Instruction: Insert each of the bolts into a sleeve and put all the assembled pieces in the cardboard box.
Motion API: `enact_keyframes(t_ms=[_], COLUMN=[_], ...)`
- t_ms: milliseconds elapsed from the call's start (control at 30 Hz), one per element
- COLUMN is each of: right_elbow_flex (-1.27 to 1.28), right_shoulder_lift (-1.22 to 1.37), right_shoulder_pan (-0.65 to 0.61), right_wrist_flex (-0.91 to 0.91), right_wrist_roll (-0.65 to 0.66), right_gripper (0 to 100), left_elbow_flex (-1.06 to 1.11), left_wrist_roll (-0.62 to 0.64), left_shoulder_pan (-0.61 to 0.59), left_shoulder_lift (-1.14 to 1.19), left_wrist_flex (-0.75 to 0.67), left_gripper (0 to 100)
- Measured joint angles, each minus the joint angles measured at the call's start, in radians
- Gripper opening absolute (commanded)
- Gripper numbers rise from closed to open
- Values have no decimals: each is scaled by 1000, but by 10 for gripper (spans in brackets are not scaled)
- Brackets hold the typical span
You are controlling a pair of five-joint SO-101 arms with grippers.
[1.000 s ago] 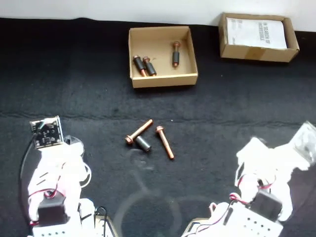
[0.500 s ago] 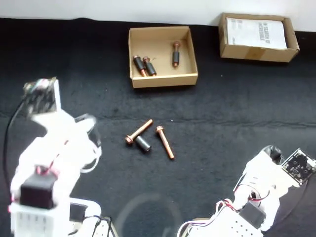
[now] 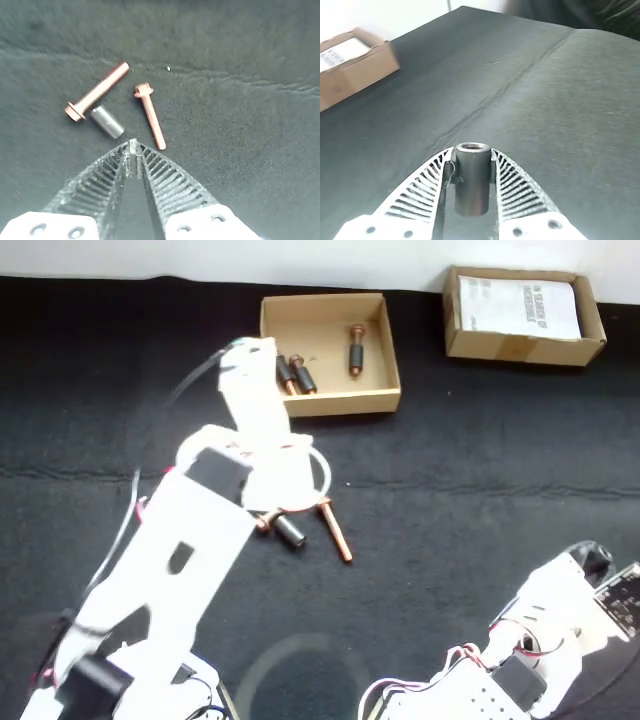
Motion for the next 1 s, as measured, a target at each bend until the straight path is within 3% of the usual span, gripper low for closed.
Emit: enact_keyframes(t_ms=[533, 767, 1000], right_elbow_flex=[0, 0, 0], right_shoulder_lift=[0, 0, 0], right_shoulder_pan=[26, 26, 26], right_wrist_flex=[0, 0, 0], right_wrist_roll=[0, 0, 0], right_gripper=[6, 6, 6], left_elbow_flex=[-218, -272, -272], left_wrist_roll=[112, 123, 164], left_shoulder_pan=[8, 6, 15], left_shoulder_lift=[566, 660, 667], left_wrist_flex=[5, 5, 5], left_gripper=[15, 180, 193])
